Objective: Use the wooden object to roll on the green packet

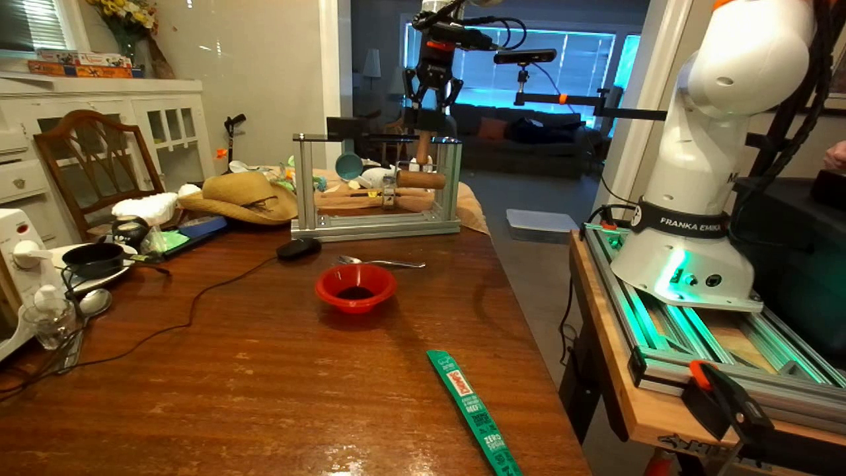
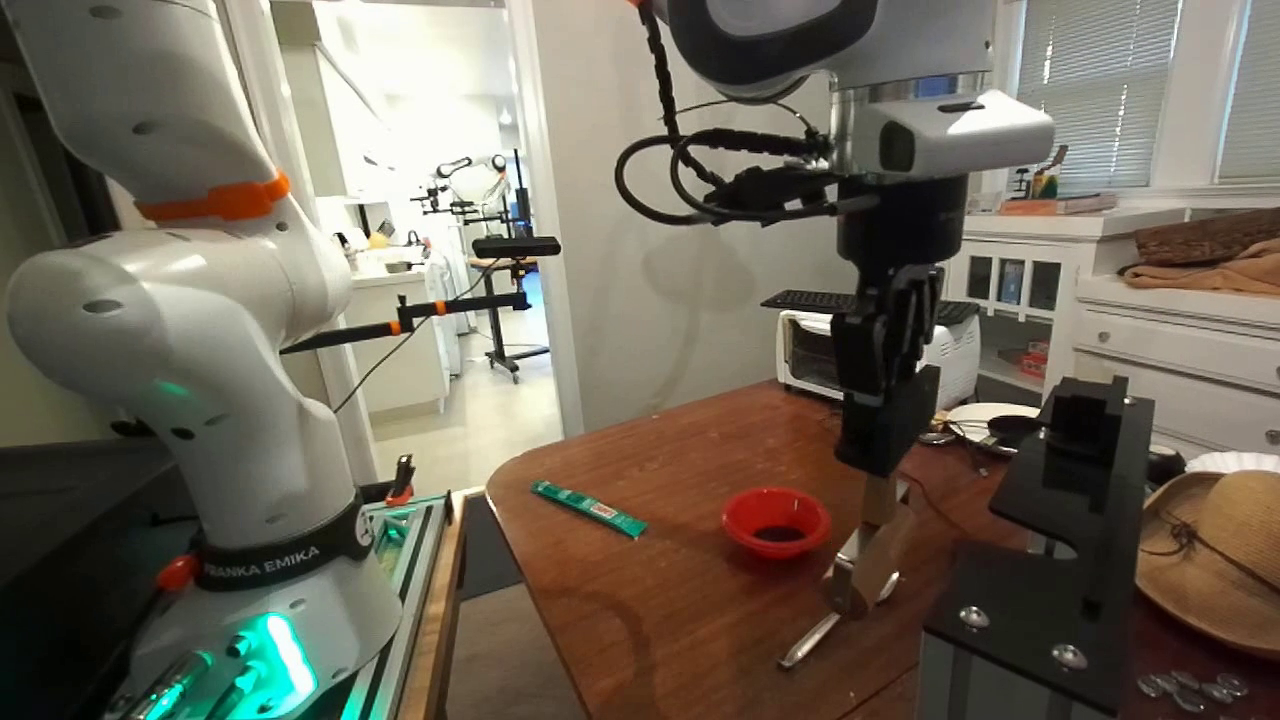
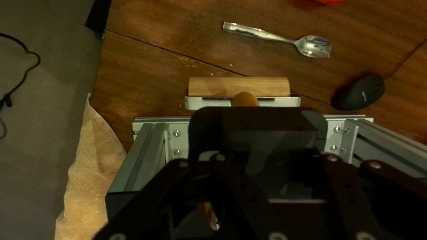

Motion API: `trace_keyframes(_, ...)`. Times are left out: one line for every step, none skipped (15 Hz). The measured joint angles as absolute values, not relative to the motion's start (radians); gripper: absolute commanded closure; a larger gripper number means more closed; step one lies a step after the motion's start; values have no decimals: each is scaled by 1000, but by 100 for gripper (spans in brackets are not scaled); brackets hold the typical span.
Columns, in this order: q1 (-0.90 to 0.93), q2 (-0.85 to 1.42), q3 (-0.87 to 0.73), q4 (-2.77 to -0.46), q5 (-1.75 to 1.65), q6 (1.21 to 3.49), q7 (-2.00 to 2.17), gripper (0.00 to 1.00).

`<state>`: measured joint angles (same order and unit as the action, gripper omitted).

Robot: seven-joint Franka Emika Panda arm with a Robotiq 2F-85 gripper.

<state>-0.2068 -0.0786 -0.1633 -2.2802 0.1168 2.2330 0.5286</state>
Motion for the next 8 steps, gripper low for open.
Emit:
trace_keyframes(-209, -64, -169, -2272, 117, 2247, 529, 78)
trace_keyframes(-211, -51, -175, -2264, 117, 2260, 529, 78)
trace_keyframes(-213, -38, -181, -2256, 117, 2275, 529, 78)
trace_keyframes(-214, -24, -187, -2249, 116, 2289, 529, 78)
trace_keyframes(-215, -11, -192, -2242, 116, 2300, 530, 78)
trace_keyframes(-217, 3, -197, -2234, 115, 2308, 530, 78)
trace_keyframes(-218, 15, -202, -2227, 115, 2316, 530, 78)
trace_keyframes(-218, 26, -207, -2221, 115, 2321, 530, 78)
